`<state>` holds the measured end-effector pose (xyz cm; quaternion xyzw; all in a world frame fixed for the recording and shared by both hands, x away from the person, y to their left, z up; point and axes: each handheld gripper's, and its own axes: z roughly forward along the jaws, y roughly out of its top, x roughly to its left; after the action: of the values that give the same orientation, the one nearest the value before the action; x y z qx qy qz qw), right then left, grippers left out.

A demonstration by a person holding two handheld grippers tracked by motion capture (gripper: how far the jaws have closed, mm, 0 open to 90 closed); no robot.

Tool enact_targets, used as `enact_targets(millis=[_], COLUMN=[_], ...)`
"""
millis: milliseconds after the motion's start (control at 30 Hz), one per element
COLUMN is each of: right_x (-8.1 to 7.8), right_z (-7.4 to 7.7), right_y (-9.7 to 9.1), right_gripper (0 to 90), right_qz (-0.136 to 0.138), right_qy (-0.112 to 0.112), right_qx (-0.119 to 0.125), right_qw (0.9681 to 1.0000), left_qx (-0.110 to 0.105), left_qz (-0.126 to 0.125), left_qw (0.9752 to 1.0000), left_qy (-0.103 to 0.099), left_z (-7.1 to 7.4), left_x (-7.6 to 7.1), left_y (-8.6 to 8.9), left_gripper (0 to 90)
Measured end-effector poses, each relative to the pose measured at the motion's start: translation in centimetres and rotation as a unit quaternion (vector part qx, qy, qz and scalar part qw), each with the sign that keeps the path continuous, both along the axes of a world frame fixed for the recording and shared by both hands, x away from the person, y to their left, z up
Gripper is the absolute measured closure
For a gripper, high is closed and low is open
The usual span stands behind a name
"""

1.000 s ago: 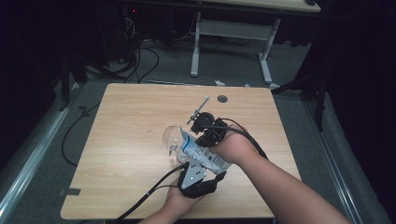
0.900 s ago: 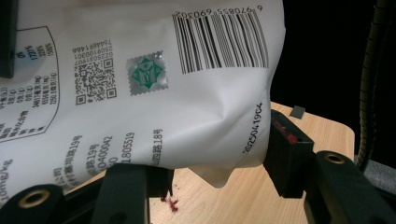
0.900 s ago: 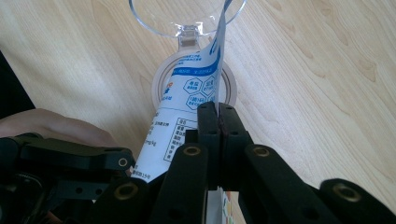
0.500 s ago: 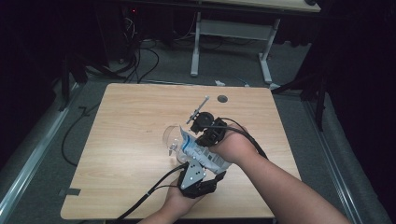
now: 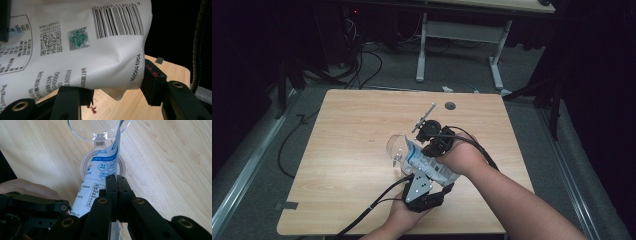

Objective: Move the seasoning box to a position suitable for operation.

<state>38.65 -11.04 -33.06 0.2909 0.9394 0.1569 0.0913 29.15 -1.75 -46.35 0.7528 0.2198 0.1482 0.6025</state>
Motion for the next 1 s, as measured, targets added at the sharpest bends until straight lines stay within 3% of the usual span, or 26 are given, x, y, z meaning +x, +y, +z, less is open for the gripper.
enact_targets(millis=[1000], right_x=[0.14], right_z=[0.16], right_y=[0.11], right_gripper=[90.0], right_qz=[0.003], right_qy=[0.0], right_qx=[0.0], right_qw=[1.0], left_qx=[-0.004], left_qz=[0.001], left_qw=[1.0], left_qy=[-0.005], left_z=[0.47], left_x=[0.19], left_y=[-0.17], left_gripper=[52.1])
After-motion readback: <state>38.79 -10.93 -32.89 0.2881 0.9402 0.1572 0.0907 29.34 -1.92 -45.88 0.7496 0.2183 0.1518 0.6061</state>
